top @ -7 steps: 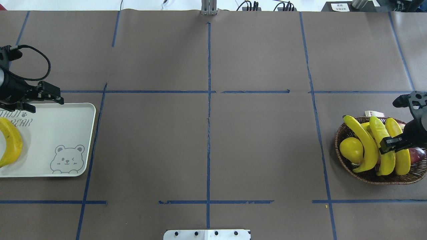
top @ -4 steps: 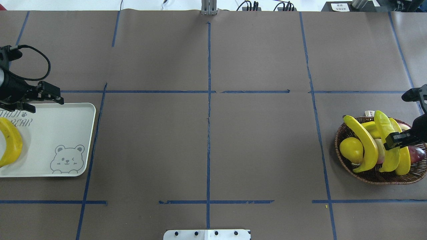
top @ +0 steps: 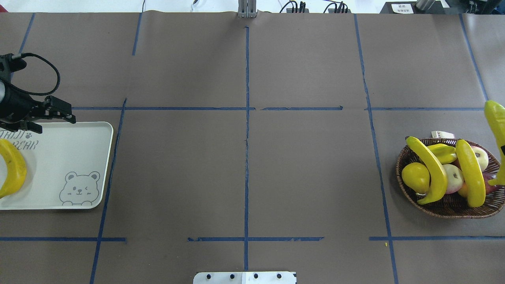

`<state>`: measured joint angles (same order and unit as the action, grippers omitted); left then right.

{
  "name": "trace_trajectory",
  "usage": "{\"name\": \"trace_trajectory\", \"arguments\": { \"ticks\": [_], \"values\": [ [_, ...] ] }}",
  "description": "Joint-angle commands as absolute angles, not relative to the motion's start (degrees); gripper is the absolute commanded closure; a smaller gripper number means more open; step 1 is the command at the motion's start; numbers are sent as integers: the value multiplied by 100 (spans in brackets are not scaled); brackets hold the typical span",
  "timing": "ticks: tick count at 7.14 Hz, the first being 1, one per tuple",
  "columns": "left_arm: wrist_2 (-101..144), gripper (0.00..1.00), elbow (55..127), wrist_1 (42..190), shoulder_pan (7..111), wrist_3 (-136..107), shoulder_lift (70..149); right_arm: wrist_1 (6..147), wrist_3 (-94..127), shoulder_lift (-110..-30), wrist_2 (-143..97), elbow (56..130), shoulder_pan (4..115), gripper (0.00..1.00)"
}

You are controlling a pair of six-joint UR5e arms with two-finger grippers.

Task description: Transfer all bananas from basket to plate

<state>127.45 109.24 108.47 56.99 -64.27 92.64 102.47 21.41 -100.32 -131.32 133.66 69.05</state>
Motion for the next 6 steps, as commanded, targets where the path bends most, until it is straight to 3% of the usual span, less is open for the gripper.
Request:
{"name": "trace_trajectory", "arguments": {
  "ticks": [1, 4, 6],
  "values": [
    [12788, 1, 10925, 10872, 5565, -6695, 9578, 10477, 2187, -8989, -14146, 12976, 7093, 100],
    [12806, 1, 10916, 11291, 5126, -8440, 10727, 9751, 3914, -7607, -15133, 12228, 6779, 100],
    [12753, 1, 10567, 12448, 4764, -9723, 11335, 8462, 5362, -7357, -14934, 12024, 6199, 99]
  ]
}}
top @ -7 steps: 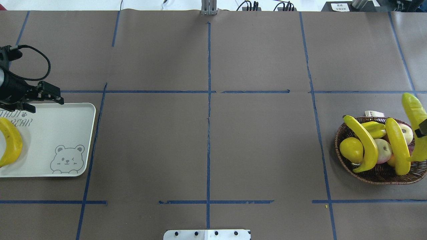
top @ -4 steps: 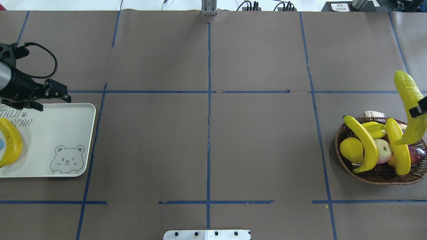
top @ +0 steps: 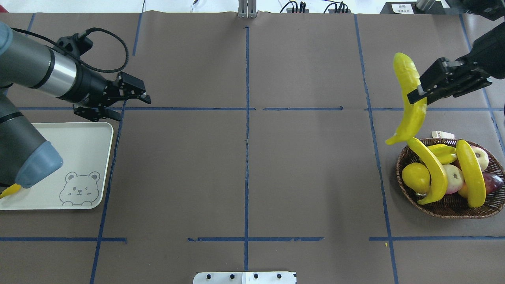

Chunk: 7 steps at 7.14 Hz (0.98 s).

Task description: Transfer all bananas from basket to plate

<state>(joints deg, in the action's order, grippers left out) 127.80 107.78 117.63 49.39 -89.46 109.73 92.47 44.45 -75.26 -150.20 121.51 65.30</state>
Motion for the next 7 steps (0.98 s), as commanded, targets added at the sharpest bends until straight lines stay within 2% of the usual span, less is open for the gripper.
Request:
{"name": "trace_trajectory", "arguments": {
  "ticks": [1, 3, 4, 7],
  "values": [
    [12753, 1, 10408, 13115, 4755, -10217, 11399, 7637, 6388, -7339, -14393, 12023, 5726, 99],
    [12718, 1, 10345, 13438, 4755, -10564, 11521, 6438, 8114, -7033, -12604, 12023, 4226, 99],
    [12683, 1, 10293, 13438, 4755, -10634, 11662, 6364, 8286, -6866, -11977, 12023, 3610, 99],
    [12691, 1, 10170, 13841, 4457, -10652, 11838, 6363, 8218, -6523, -11769, 11980, 3165, 99]
  ]
}}
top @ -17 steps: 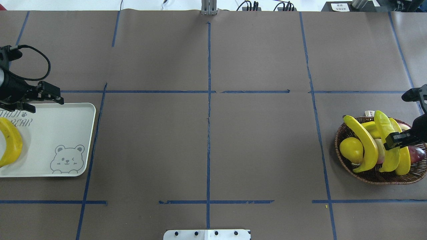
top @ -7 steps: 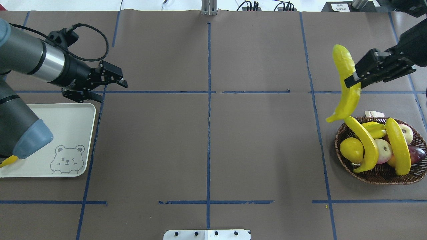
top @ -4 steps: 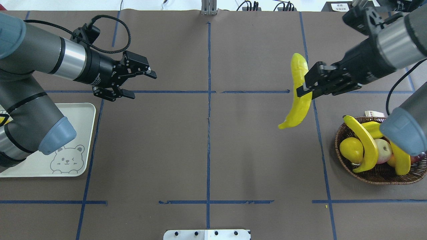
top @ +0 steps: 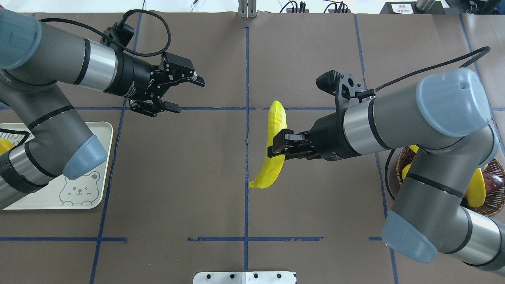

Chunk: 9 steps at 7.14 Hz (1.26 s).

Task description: Transfer all bananas from basket to plate

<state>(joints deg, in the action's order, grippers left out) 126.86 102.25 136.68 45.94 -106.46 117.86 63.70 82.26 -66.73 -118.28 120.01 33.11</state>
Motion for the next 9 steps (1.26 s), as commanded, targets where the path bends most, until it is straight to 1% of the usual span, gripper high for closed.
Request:
{"name": "trace_trajectory", "arguments": {
  "ticks": [1, 6, 9],
  "values": [
    [12683, 1, 10169, 13938, 4230, -10652, 11917, 6363, 8226, -6417, -11751, 11936, 3094, 99],
    [12656, 1, 10143, 13957, 3797, -10652, 12409, 6354, 8244, -6337, -11575, 11900, 2936, 99],
    [12411, 1, 9932, 14097, 3428, -10644, 12533, 6354, 8244, -6284, -11566, 11900, 2936, 99]
  ]
}}
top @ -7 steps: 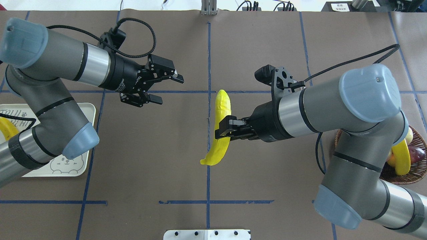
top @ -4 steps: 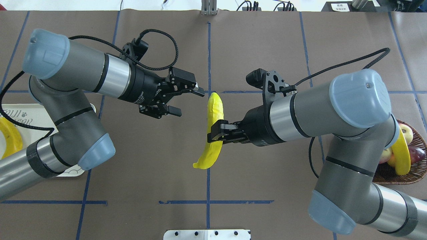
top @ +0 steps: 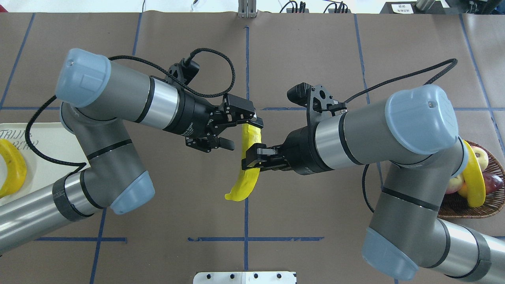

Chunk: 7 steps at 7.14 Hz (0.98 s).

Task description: Transfer all bananas from basket to plate

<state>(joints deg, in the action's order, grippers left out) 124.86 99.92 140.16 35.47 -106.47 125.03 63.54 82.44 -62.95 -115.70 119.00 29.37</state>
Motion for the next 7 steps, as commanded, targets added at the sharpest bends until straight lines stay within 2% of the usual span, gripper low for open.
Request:
{"name": "trace_trajectory", "arguments": {
  "ticks": [1, 3, 4, 5, 6, 7],
  "values": [
    [12410, 2, 9932, 14132, 3428, -10644, 12533, 6354, 8244, -6284, -11566, 11900, 2936, 99],
    [12410, 14, 9932, 14237, 3428, -10635, 12516, 6354, 8253, -6284, -11566, 11900, 2936, 99],
    [12410, 61, 9932, 14282, 3428, -10635, 12516, 6354, 8253, -6284, -11566, 11900, 2927, 99],
    [12419, 100, 9932, 14291, 3428, -10600, 12507, 6354, 8244, -6284, -11566, 11892, 2935, 98],
    [12428, 100, 9940, 14291, 3428, -10600, 12472, 6354, 8227, -6284, -11566, 11900, 2936, 96],
    [12436, 100, 9975, 14291, 3445, -10617, 12446, 6363, 8244, -6275, -11575, 11892, 2936, 55]
  ]
}}
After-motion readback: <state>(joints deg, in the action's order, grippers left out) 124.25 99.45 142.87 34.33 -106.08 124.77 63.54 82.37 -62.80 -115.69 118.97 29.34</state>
